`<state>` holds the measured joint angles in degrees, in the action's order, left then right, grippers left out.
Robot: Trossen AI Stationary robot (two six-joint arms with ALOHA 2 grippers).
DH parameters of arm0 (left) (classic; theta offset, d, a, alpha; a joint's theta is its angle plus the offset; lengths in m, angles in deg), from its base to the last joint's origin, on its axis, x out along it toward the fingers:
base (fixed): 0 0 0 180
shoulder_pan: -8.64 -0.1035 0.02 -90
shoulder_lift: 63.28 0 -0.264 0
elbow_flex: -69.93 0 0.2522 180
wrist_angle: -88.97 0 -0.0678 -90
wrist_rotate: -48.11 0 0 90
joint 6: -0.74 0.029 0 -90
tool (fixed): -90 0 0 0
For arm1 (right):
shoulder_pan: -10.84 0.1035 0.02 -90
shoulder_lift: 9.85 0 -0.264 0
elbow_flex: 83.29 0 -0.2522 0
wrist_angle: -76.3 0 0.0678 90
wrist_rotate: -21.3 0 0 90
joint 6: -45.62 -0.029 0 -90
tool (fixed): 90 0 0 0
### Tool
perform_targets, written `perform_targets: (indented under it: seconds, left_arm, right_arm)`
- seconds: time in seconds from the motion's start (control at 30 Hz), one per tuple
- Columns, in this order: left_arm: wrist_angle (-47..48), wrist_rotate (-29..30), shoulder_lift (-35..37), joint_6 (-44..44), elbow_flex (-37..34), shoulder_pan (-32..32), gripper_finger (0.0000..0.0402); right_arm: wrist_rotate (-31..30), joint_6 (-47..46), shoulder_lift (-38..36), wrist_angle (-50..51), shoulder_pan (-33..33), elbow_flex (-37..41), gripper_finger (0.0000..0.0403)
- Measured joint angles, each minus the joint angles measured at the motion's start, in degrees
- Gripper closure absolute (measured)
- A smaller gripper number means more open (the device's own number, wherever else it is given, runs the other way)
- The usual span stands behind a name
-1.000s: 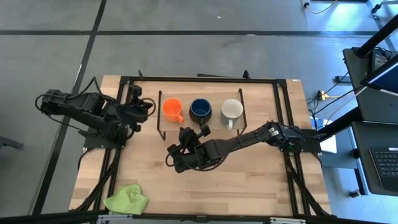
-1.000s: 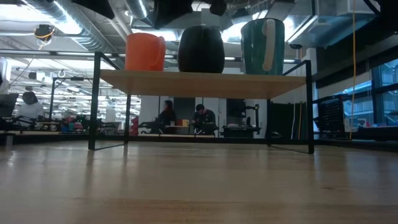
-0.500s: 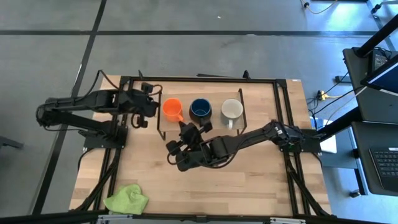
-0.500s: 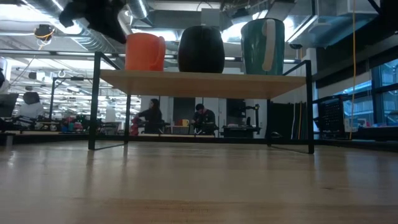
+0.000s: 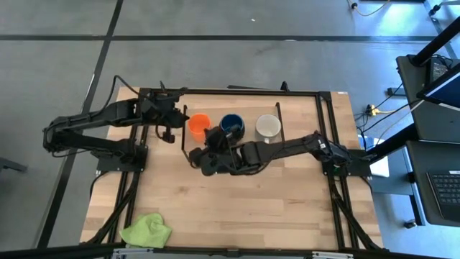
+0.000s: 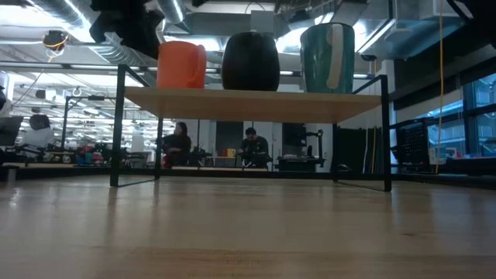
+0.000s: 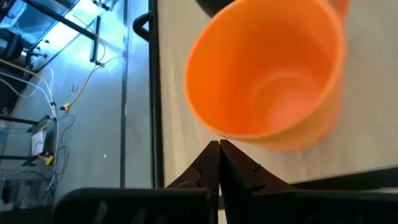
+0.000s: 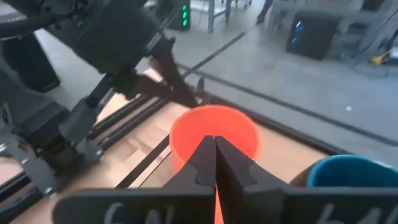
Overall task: Stack small to large cups/mugs on shelf
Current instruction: Put the orange mug on the shelf
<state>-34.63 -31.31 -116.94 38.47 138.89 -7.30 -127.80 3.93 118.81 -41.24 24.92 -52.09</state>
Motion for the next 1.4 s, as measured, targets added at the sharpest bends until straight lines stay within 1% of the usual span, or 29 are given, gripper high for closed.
perform_targets:
  seconds: [0.23,0.4,0.5,0.57,0.67,0.7,0.73,1.0,1.1,1.27,1.4]
  left_arm:
    - [0.19,-3.88,-1.82,0.30,-0.02,-2.94,0.0400]
    - [0.16,-7.26,-1.97,-0.20,-0.02,-4.04,0.0399]
    - [0.30,-9.81,-1.97,-1.60,-0.02,-4.61,0.0401]
    - [0.43,-10.35,-1.95,-1.65,-0.02,-5.22,0.0400]
    - [0.50,-10.31,-1.97,-1.60,-0.02,-6.00,0.0400]
    - [0.51,-10.33,-2.05,-1.61,-0.02,-6.20,0.0400]
    - [0.52,-10.34,-2.19,-1.58,-0.02,-6.35,0.0401]
    - [0.95,-10.13,-2.24,-1.56,0.00,-6.67,0.0400]
    - [2.23,-9.60,-2.24,-1.54,0.00,-6.67,0.0399]
    - [3.42,-8.12,-1.93,-1.08,0.00,-6.67,0.0399]
    - [3.75,-8.14,-1.83,-1.06,0.02,-6.67,0.0399]
  right_arm:
    - [10.30,-3.12,-0.34,-0.02,-4.10,0.02,0.0403]
    - [13.48,-1.79,-2.18,-0.17,-5.74,0.07,0.0403]
    - [16.99,-0.09,-2.89,0.24,-6.23,0.00,0.0403]
    - [21.74,-0.62,-3.03,1.30,-6.89,0.00,0.0403]
    - [31.10,-3.85,-3.04,4.41,-8.46,0.04,0.0403]
    - [33.41,-4.61,-2.92,4.93,-8.84,0.09,0.0403]
    - [34.45,-4.98,-2.74,4.71,-9.07,0.09,0.0403]
    - [34.65,-4.21,-2.45,5.32,-9.08,0.09,0.0403]
    - [34.39,-1.10,-2.54,5.35,-9.11,0.09,0.0403]
    - [32.21,4.03,-3.65,5.99,-9.09,0.09,0.0403]
    - [32.82,7.97,-5.79,6.88,-9.20,0.02,0.0403]
